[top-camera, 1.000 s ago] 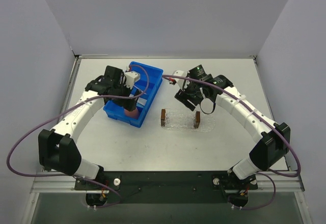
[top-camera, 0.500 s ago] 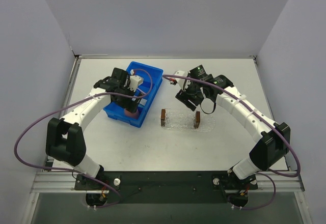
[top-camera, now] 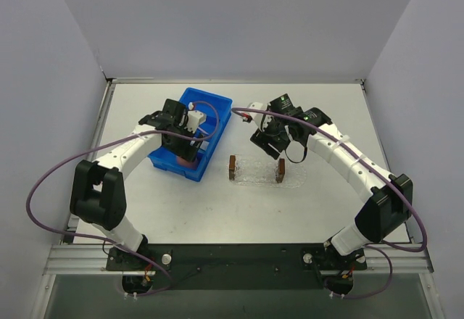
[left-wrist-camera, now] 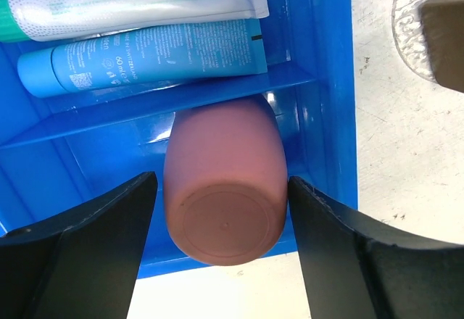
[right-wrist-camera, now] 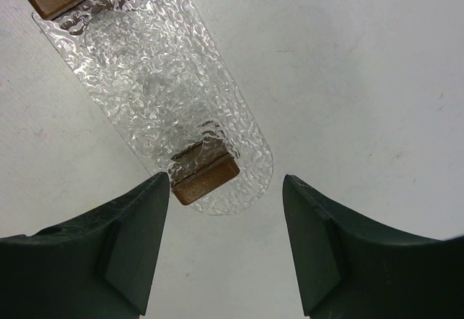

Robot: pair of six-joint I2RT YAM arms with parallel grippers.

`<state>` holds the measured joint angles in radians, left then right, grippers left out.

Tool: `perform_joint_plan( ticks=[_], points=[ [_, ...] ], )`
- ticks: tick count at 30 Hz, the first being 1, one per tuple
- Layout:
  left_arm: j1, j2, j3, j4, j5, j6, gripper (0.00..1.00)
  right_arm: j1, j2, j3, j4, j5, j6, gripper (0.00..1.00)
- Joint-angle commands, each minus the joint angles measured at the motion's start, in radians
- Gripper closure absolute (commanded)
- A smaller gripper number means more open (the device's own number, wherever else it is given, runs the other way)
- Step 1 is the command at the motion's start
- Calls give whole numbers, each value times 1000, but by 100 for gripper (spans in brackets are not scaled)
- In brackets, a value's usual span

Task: Prepare toiletry sets of a toothbrush and toothpaste on the tray

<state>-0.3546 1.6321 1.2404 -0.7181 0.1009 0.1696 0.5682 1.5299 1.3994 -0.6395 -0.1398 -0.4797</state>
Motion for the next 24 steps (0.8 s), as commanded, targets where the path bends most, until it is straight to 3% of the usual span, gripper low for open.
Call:
perform_joint_plan(
  ticks=[1,6,20,24],
  points=[
    [-3,2,-12,45,23,5,19,-8,-5,-13,-9,-7,-10,41],
    [-3,-23,-22,59,46,7,28,-11,-10,-17,-8,-6,-13,41],
    [29,-132,36,29,65,53,99,-14,-13,10,-8,-29,16,42],
    [71,-198,50,37,118,67,100,-19,-8,65,-26,-64,41,42]
  ],
)
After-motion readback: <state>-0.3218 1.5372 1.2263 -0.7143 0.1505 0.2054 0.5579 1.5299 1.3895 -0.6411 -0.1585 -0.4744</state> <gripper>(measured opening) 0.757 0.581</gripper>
